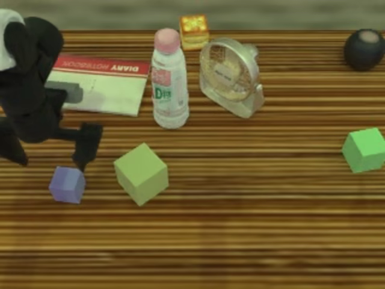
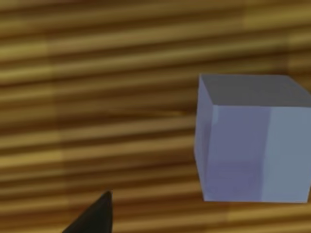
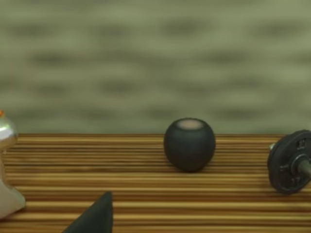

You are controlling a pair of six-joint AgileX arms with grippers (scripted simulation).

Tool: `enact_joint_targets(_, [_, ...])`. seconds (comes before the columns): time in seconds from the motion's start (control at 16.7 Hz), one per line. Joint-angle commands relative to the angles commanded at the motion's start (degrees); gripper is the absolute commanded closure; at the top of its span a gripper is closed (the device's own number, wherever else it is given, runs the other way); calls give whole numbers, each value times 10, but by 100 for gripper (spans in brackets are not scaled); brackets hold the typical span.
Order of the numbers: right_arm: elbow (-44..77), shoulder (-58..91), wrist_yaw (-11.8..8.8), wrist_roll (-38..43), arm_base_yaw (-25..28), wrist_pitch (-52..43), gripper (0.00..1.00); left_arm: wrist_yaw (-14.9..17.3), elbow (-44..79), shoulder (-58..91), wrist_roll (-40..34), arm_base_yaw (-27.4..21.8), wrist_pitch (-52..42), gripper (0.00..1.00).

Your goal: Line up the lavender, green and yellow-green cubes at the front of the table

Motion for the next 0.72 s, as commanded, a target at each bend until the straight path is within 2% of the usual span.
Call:
enact_joint_targets(0.42, [0, 0, 0, 0, 0, 0, 0, 1, -76, 77, 1, -1, 158, 0])
enact_joint_targets(0.72, [0, 0, 0, 0, 0, 0, 0, 1, -87, 90, 1, -1, 178, 0])
